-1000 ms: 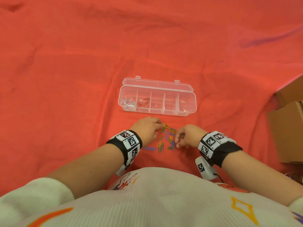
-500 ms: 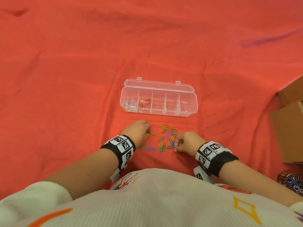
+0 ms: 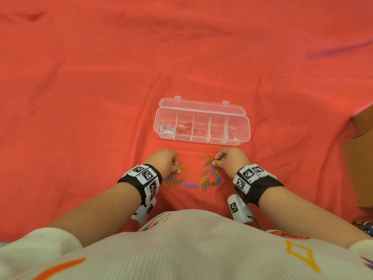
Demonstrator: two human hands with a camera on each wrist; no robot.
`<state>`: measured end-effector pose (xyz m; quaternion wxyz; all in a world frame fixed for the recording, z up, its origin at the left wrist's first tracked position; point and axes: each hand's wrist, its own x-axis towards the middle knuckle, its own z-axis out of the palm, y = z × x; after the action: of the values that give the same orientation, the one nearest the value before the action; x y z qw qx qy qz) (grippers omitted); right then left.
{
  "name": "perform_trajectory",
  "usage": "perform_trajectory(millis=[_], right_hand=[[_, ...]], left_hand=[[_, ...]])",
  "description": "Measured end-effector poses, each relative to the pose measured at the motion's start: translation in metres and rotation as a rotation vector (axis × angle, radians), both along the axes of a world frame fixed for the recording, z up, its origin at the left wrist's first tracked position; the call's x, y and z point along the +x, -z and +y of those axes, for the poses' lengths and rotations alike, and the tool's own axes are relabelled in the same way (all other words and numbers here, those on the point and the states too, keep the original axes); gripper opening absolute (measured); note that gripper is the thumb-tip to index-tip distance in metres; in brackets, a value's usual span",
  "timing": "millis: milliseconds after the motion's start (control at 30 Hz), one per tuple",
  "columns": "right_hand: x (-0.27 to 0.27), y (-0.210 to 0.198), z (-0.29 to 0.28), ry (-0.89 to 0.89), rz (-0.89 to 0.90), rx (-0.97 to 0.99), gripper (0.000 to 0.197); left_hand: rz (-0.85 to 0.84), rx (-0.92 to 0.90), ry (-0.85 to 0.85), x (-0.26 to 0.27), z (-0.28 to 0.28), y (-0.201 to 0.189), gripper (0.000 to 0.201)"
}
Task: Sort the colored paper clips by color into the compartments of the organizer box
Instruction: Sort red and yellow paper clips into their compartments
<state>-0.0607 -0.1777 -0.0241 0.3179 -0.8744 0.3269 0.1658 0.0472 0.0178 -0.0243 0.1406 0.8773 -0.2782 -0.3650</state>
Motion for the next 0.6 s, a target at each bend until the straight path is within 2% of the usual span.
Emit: perform_trajectory(millis=[233, 367, 467, 600], right_hand=[[-0.002, 0.001, 0.005, -0.076, 0.069, 0.002, 0.014], [-0.006, 0.001, 0.006, -0.100, 0.080, 0.047, 0.022], [-0.009, 0.003, 0.002, 0.007, -0.015, 0.072, 0.022], [-0.014, 0.004, -0.006, 0.218, -0.144, 0.084, 0.024]], left_hand=[[0.063, -0.071, -0.122, 0.009, 0.007, -0.004, 0.007], [0.016, -0.023, -0.123, 0.014, 0.006, -0.006, 0.007], [-0.047, -0.051, -0.089, 0.011, -0.003, -0.011, 0.011], [-0.104, -0.165, 0.122, -0.008, -0.027, -0.014, 0.029]])
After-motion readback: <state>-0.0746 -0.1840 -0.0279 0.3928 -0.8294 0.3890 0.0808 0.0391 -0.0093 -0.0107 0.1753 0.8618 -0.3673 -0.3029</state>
